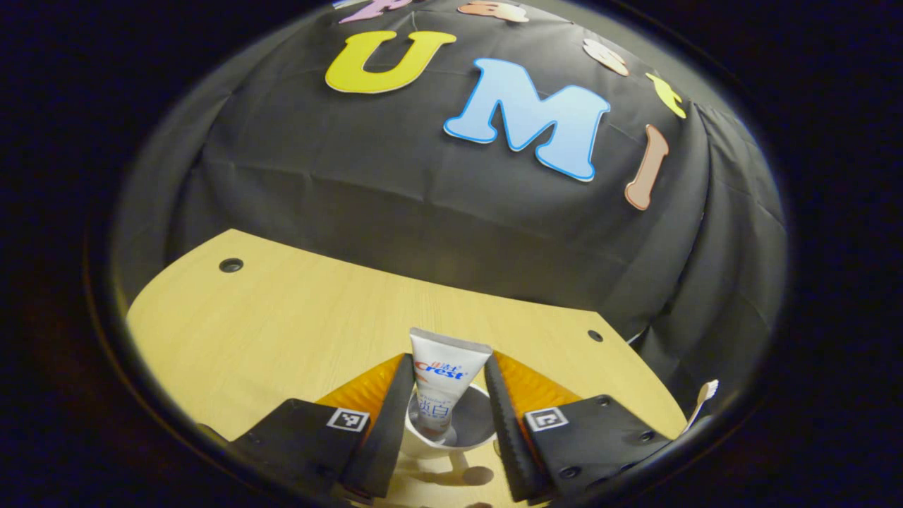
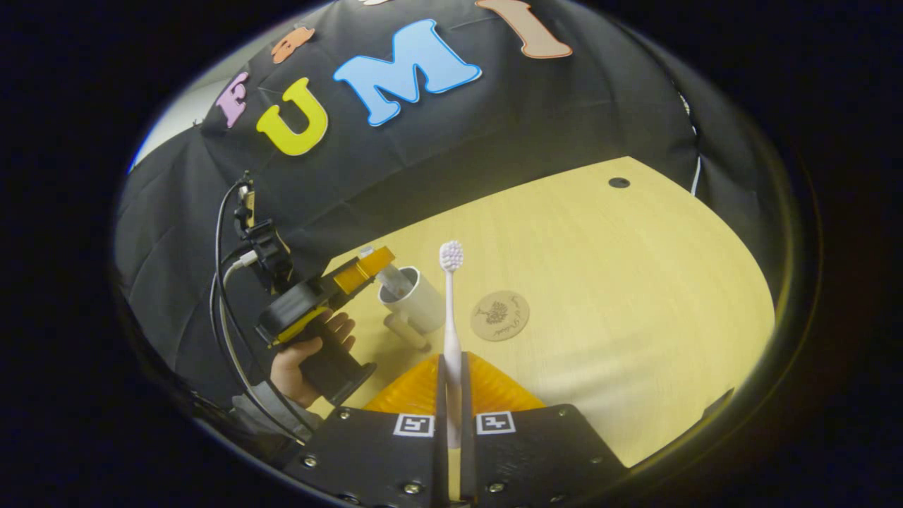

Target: Put the toothbrush and toothpaste on the desktop into the cup, then pick up the cup and place it on the coaster on the desktop.

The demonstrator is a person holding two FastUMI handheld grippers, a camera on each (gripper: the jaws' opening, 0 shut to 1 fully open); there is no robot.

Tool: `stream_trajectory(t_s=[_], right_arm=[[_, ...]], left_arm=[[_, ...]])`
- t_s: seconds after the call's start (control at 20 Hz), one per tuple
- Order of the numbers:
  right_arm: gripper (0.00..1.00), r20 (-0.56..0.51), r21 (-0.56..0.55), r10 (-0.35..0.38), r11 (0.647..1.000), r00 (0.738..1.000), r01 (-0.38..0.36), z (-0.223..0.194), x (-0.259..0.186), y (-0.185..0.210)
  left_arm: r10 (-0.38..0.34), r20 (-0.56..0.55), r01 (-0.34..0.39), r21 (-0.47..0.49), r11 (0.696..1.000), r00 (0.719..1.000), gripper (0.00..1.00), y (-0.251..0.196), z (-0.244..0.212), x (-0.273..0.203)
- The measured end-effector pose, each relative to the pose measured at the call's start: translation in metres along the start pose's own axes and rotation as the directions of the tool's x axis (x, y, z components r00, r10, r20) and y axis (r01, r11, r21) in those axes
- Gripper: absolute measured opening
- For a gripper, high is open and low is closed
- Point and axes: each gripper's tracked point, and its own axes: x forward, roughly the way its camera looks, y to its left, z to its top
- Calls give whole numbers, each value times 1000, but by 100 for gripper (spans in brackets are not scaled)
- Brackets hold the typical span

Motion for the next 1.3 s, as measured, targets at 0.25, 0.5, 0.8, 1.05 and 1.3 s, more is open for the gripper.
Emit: stream_trajectory(t_s=[0.25,0.5,0.8,1.05,1.3], right_arm=[[7,30,-36,22,999,999,-21,19,6,7],[7,88,-99,68,993,994,-59,56,31,26],[7,145,-134,134,984,980,-115,97,69,56],[7,223,-175,176,975,959,-138,125,110,82],[7,271,-197,201,969,941,-150,130,139,92]], left_arm=[[20,-17,-20,-7,1000,1000,95,5,-2,-13],[27,-47,-28,-7,1000,999,95,7,-4,-42],[33,-90,-33,-1,999,995,98,10,-14,-77],[12,-149,-13,-7,1000,989,97,9,-39,-109],[20,-190,-28,-39,999,982,94,19,-62,-123]])
